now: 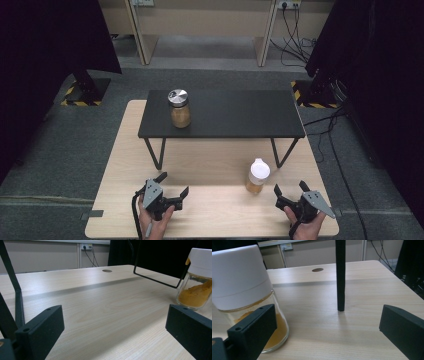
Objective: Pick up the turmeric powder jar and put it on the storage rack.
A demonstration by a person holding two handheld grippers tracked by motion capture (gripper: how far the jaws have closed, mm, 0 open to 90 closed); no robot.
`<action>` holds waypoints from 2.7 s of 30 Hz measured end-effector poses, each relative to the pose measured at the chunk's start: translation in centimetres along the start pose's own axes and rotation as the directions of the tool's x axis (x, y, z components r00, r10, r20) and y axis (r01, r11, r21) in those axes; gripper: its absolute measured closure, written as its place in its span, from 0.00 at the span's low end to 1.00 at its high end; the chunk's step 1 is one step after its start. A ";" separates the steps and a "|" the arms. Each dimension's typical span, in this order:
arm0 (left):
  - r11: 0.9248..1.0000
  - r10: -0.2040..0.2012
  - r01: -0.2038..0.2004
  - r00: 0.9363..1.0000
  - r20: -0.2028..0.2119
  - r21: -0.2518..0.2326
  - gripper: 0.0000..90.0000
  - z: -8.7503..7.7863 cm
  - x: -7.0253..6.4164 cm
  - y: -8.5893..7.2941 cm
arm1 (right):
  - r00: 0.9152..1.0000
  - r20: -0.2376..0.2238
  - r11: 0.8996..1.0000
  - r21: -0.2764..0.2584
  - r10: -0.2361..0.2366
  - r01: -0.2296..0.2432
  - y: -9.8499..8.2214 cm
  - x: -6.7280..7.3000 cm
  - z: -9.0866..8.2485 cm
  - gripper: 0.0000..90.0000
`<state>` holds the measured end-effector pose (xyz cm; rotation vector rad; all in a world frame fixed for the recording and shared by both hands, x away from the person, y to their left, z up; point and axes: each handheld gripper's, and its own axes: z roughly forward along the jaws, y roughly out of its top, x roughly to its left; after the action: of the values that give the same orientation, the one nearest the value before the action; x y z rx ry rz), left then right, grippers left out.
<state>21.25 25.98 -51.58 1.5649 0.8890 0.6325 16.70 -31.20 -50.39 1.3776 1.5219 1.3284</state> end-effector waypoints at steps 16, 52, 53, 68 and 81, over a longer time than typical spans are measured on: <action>1.000 -0.013 0.013 1.000 0.003 0.002 0.01 0.1 0.1 0.0 | 0.968 -0.246 0.998 0.020 -0.048 0.055 0.4 -3.9 0.0 0.02; 1.000 -0.006 0.006 1.000 0.000 -0.003 0.01 0.1 0.0 0.0 | 0.928 -0.318 0.975 0.050 -0.192 0.218 1.9 -1.0 3.3 0.03; 1.000 -0.005 0.005 1.000 -0.001 -0.004 0.01 0.1 0.0 -0.1 | 0.929 -0.317 0.975 0.048 -0.193 0.219 1.9 -0.9 3.4 0.03; 1.000 -0.005 0.005 1.000 0.001 -0.004 0.02 0.1 0.0 0.0 | 0.918 -0.331 0.962 0.083 -0.220 0.260 2.9 0.5 5.5 0.07; 1.000 0.002 -0.002 1.000 0.003 -0.007 0.02 0.2 -0.1 -0.1 | 0.916 -0.322 0.952 0.104 -0.240 0.287 3.4 1.3 6.1 0.19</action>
<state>21.29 25.81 -51.69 1.5601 0.8826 0.6339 23.10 -28.74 -48.45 1.0347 1.9747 1.3203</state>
